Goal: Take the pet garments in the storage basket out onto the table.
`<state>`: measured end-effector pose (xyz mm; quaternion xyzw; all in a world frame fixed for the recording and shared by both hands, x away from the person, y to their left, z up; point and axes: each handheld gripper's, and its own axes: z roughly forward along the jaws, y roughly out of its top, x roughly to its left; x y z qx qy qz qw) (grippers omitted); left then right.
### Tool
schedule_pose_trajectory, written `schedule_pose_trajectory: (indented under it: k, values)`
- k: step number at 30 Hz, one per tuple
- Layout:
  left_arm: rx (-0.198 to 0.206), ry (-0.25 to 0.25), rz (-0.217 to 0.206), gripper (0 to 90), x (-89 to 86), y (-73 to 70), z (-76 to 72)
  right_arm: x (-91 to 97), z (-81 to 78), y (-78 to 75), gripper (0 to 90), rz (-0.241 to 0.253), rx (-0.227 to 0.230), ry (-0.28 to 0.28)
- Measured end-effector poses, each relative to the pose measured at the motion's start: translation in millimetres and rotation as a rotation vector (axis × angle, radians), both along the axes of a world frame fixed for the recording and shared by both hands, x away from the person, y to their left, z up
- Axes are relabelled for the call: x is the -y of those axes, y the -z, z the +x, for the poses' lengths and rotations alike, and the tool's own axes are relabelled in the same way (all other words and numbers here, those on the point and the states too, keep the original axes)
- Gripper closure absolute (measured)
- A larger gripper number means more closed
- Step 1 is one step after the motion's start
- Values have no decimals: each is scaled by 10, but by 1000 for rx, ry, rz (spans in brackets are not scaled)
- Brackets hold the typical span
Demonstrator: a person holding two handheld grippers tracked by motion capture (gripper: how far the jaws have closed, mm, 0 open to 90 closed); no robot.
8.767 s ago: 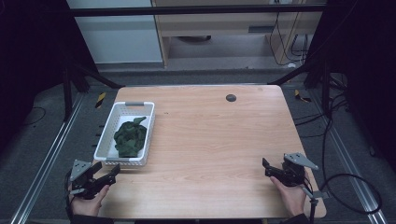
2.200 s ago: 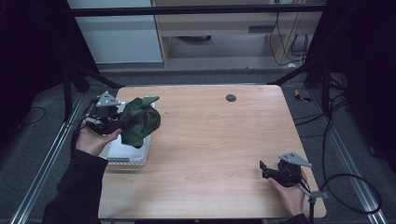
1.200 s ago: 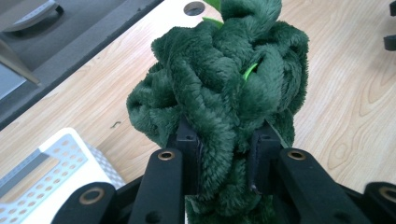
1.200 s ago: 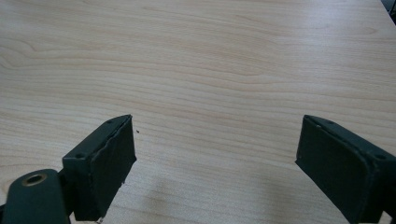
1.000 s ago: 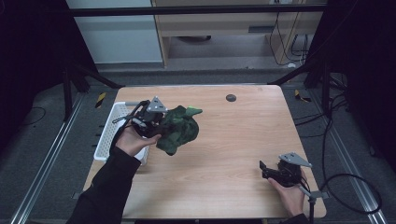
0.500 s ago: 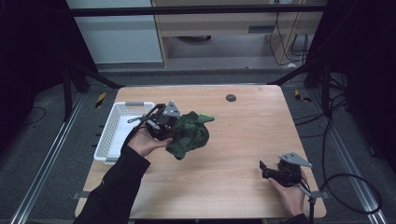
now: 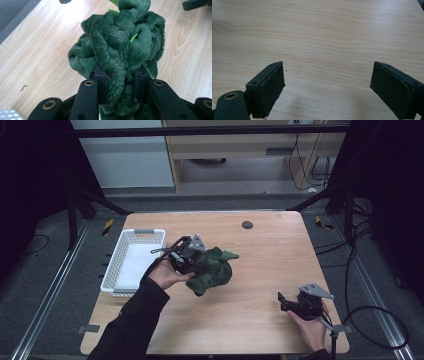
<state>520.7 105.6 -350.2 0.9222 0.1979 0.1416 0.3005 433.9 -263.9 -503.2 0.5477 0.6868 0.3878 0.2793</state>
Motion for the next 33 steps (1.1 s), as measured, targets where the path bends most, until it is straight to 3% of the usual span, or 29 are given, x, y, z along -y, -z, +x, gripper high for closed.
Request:
schedule_pose_trajectory:
  k: [33]
  values:
    - [-99, 145, 135, 704, 407, 473, 59, -5, 5, 4, 119, 5, -7, -4]
